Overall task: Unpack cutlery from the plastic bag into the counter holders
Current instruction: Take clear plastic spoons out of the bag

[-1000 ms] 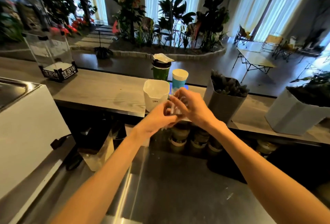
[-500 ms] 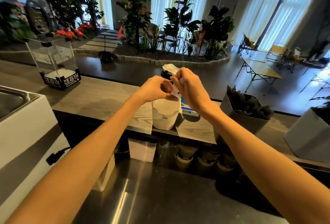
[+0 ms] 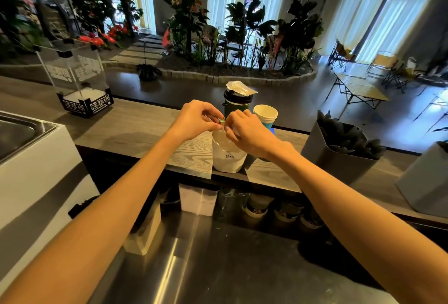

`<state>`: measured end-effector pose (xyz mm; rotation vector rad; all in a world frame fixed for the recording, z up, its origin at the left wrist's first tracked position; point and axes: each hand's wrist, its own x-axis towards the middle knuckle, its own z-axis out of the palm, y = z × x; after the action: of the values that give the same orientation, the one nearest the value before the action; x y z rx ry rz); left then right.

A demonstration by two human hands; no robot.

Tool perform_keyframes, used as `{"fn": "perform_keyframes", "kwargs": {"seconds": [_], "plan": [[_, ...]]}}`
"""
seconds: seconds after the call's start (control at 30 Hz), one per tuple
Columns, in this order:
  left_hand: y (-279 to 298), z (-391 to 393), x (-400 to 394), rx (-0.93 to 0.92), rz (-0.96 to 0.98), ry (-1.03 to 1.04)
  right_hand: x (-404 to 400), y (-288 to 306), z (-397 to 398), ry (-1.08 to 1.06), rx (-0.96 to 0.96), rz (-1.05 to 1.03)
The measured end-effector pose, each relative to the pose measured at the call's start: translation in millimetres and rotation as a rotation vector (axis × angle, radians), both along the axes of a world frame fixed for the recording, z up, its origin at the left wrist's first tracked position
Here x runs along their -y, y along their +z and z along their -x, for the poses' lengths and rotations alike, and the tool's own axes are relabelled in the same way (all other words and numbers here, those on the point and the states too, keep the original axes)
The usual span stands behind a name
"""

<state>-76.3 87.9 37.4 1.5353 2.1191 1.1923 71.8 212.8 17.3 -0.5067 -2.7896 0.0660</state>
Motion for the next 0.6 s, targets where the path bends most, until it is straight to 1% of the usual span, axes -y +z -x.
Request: {"fn": "perform_keyframes", "kwargs": {"seconds": [0.13,0.23,0.3,0.43,0.47,0.6], "plan": [[-1.6,-10.1,-2.9,-0.016,-0.039,0.005,6.4,1.5,-11.5,0.025,-0.074,0.145],[-4.4,-21.2,-4.0,-0.069,-0.073,0.037,12.2,-2.4,-21.4,0.003,-0.044,0.172],[-6.2,-28.1,-5.3,-0.085,-0.092,0.046,16.0,-3.7,-29.8,0.002,-0.031,0.251],[-11.8,-39.6,-7.4,-0.205,0.041,-0.007,23.2,0.0,-48.6,-0.023,0.014,0.371],[-12.1,-40.9,-6.8,-0.209,0.044,-0.002,24.3,2.3,-53.4,-0.042,0.004,0.406],[-1.5,-41.8,0.9,-0.143,-0.062,0.075,25.4,11.2,-78.4,-0.085,-0.07,0.457]]}}
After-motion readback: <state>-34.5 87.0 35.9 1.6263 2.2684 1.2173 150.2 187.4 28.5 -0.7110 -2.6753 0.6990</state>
